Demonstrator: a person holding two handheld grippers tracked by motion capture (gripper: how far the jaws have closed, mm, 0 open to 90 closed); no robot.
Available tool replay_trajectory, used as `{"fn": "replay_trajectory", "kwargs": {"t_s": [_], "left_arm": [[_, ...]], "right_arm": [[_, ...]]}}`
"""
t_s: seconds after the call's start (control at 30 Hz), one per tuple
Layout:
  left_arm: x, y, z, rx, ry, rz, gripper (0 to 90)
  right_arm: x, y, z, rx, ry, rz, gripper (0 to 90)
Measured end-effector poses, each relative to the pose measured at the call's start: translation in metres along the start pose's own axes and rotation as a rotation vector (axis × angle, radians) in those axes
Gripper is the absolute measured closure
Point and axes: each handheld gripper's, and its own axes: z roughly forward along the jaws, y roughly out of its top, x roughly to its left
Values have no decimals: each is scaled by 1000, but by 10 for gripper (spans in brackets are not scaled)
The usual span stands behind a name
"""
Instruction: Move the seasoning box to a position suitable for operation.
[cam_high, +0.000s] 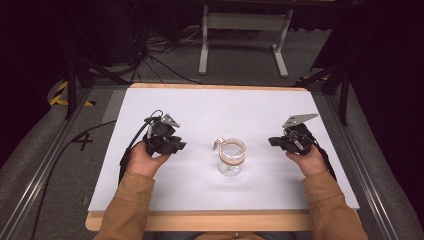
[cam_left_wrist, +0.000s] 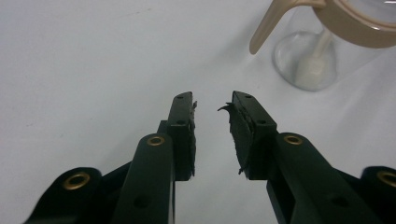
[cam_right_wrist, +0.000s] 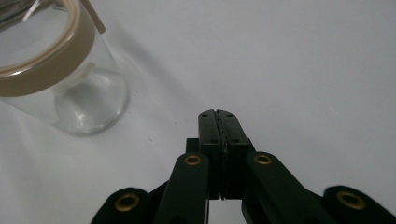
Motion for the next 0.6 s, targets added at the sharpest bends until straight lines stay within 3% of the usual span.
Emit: {"fn": "replay_trajectory", "kwargs": {"t_s": [0.17,0.33,0.6], "left_arm": [[3,-6,-8,-21,-5,-45,638],[6,-15,-14,-24,7,-79,618],[5,-22,-17,-16,0,-91,637]], "right_arm": [[9,8,11,-8,52,-13,896],[23,16,34,-2,102,-43,897],[39,24,55,27,146,-87,896]]}}
